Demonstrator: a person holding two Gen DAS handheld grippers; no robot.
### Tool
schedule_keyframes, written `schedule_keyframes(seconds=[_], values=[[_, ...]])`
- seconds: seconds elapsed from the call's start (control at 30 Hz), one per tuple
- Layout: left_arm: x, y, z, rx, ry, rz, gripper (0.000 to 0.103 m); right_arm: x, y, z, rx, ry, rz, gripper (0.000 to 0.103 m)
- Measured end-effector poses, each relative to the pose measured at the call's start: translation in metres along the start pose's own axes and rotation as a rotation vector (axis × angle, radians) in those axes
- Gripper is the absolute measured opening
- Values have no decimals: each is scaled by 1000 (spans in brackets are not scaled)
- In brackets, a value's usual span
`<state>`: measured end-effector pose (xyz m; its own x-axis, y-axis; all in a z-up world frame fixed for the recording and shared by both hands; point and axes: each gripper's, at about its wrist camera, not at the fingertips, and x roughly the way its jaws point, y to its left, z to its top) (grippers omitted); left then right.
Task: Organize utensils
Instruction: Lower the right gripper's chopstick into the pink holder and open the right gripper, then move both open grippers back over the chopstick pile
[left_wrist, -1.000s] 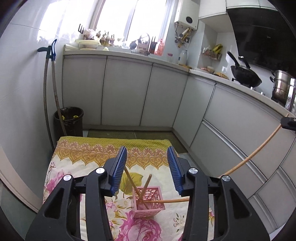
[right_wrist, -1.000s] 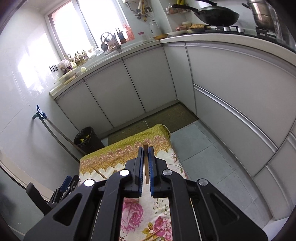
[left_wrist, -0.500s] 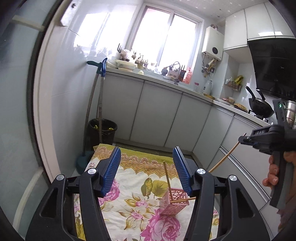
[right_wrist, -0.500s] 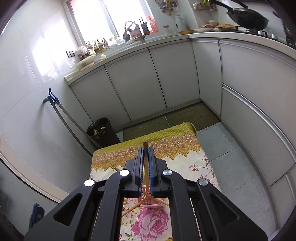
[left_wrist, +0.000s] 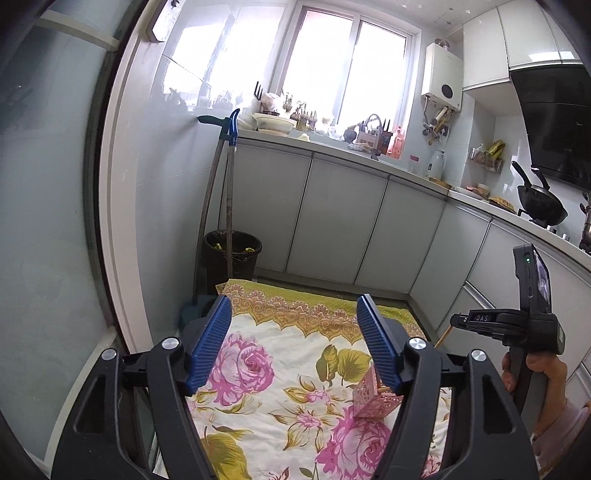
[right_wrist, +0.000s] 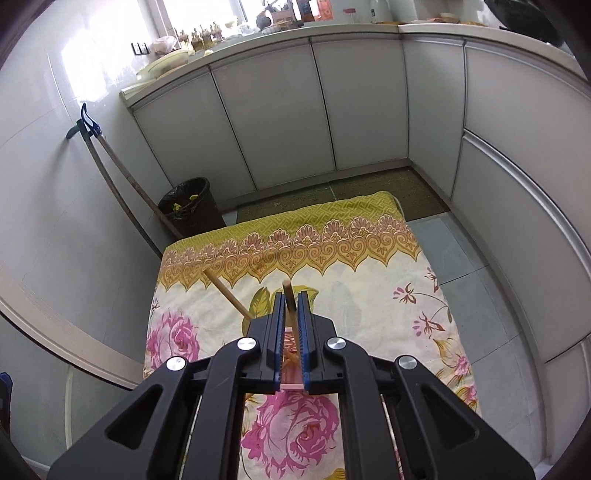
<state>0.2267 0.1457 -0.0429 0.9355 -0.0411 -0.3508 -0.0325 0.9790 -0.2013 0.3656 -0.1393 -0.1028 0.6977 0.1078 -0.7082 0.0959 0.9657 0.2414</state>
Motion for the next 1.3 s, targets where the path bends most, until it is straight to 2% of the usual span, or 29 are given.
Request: schedule_keyframes(seconds=[0.03,0.07,0.13,0.17,0.23,0.4,0.43,0.53,0.63,0.73,0.8,0.9,0.97,1.1,1.23,1.3], values=[[-1,-2,0,7,0,4,79,-4,1,-2,-8,-10,1,20],[-2,-3,-1,8,-3,6,81,-10,2,-2,-17,-22,1,32],[-3,-4,-2,19,3,4,86,-23,1,-3,-16,-46,-2,47],[-3,-6,-2,29,9,1,92,-31,0,-3,-9,-59,1,53],[-5,-9,-4,41,7,-4,95,-53,-6,-4,3,-94,7,62],[-8,-26,-18,154,76,-51,96,-123,-43,-33,88,-234,43,85],[-9,-30,-23,185,99,-67,96,-136,-54,-43,118,-267,48,94],[-9,-46,-43,281,203,-167,96,-169,-93,-80,212,-347,59,96],[-2,-65,-75,368,337,-287,96,-176,-129,-118,244,-262,17,96],[14,-87,-111,421,498,-388,96,-160,-159,-154,273,-78,22,96],[26,-106,-136,466,586,-422,96,-150,-177,-181,336,13,-11,96],[42,-136,-167,548,688,-447,96,-131,-199,-219,424,164,-20,96],[53,-157,-184,602,740,-448,96,-122,-211,-244,492,220,-8,96],[76,-193,-211,692,854,-467,96,-103,-228,-279,547,332,5,96],[103,-223,-240,808,973,-456,95,-93,-238,-296,578,377,36,96],[118,-234,-254,861,1030,-428,88,-91,-240,-297,572,380,38,96]])
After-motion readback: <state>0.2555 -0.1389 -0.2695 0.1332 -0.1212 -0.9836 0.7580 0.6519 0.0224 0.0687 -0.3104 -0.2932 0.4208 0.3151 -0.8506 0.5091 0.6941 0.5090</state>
